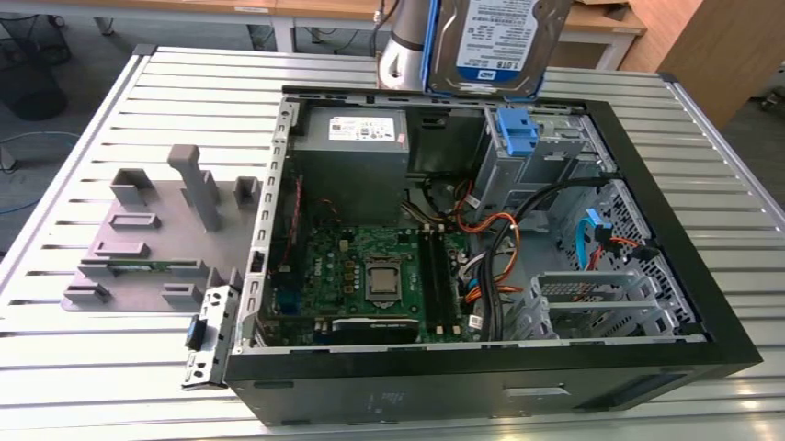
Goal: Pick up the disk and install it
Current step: 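Pick up the disk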
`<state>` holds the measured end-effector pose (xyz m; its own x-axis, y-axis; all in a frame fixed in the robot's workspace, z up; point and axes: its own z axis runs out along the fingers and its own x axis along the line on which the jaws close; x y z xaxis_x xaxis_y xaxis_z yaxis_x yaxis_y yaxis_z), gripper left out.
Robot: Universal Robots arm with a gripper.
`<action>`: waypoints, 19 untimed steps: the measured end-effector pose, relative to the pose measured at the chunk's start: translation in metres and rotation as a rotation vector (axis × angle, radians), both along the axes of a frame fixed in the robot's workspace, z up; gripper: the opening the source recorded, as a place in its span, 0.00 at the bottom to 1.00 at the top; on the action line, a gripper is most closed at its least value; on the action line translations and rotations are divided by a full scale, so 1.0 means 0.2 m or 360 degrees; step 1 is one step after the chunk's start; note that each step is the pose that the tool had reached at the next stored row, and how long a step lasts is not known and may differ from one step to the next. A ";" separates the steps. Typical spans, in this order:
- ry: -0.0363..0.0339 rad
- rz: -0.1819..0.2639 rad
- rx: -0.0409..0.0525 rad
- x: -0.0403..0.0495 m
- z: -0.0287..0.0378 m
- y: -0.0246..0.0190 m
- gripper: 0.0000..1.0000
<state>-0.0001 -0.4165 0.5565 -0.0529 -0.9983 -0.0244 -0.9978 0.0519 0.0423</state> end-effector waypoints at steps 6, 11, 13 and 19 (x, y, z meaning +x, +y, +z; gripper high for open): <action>0.0000 0.0000 0.0000 0.000 0.000 -0.039 0.35; 0.0000 0.0000 0.0000 0.000 0.000 -0.045 0.35; 0.0000 0.0000 0.0000 0.000 0.000 -0.045 0.35; 0.0000 0.0000 0.0000 0.000 0.000 -0.046 0.35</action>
<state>-0.0001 -0.4257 0.5565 -0.0529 -0.9983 -0.0244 -0.9978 0.0519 0.0423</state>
